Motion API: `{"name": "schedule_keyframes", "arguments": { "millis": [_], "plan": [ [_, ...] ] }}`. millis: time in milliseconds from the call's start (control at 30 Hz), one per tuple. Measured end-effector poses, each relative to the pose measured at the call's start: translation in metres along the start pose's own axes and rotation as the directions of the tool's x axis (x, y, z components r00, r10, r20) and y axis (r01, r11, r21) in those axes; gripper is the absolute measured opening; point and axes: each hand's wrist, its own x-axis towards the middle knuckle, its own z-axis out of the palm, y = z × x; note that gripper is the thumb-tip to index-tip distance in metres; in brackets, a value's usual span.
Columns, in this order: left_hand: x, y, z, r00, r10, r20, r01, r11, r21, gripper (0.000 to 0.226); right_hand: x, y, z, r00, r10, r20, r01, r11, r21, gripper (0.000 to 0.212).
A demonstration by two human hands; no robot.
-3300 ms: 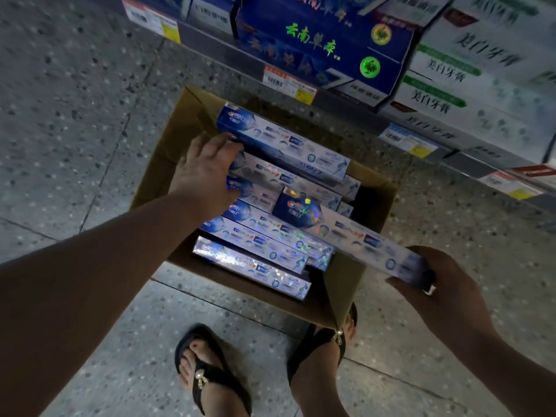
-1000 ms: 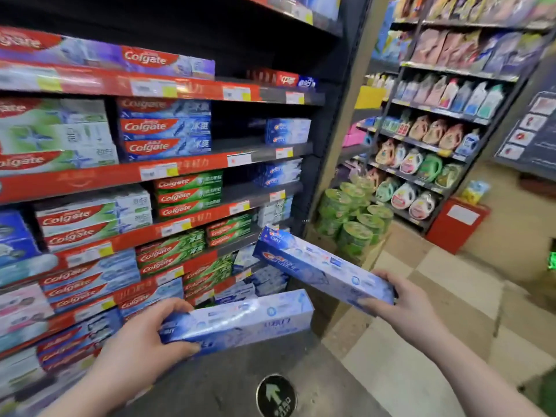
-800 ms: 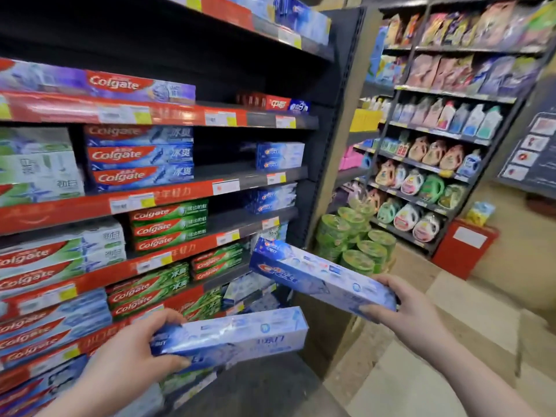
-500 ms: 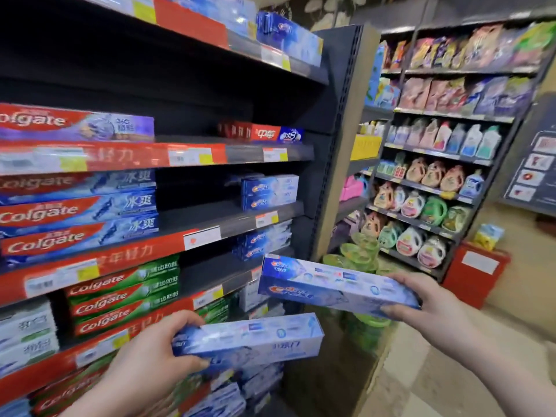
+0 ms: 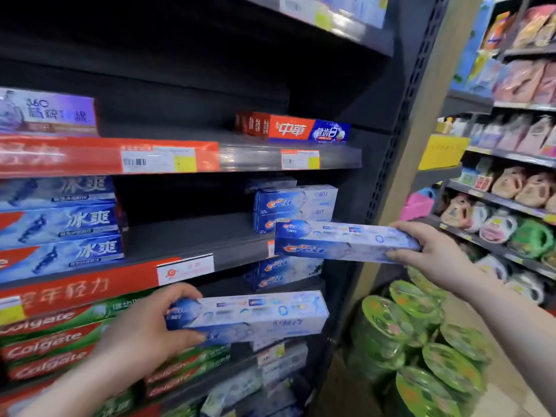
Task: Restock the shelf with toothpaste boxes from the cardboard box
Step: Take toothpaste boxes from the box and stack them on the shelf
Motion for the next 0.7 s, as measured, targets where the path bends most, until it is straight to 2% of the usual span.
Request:
{"name": "schedule_keyframes", "arguments": {
  "millis": [133, 267, 400, 500, 700],
  "plan": [
    [0.015, 0.012, 0.017, 0.986, -0.117, -0.116, 0.116, 0.993, -0.016, 0.052, 0.074, 0.028, 0.016, 0.989, -0.108, 0.101, 0.1, 0.992, 0.081, 0.044],
    [0.025, 0.034, 0.036, 0.961, -0.17, -0.219, 0.172, 0.985, -0.008, 0.063, 0.133, 0.057, 0.035, 0.959, -0.157, 0.235, 0.102, 0.968, 0.231, 0.043],
    [0.027, 0.055, 0.06, 0.922, -0.233, -0.31, 0.228, 0.972, -0.052, 0.056, 0.172, 0.077, 0.056, 0.914, -0.224, 0.339, 0.115, 0.943, 0.312, 0.046],
    [0.028, 0.064, 0.069, 0.903, -0.249, -0.35, 0.239, 0.968, -0.073, 0.059, 0.186, 0.082, 0.064, 0.886, -0.273, 0.374, 0.15, 0.933, 0.326, 0.052],
    [0.036, 0.073, 0.072, 0.891, -0.22, -0.397, 0.24, 0.971, 0.001, 0.058, 0.2, 0.084, 0.075, 0.874, -0.291, 0.389, 0.161, 0.929, 0.333, 0.057]
  ]
}}
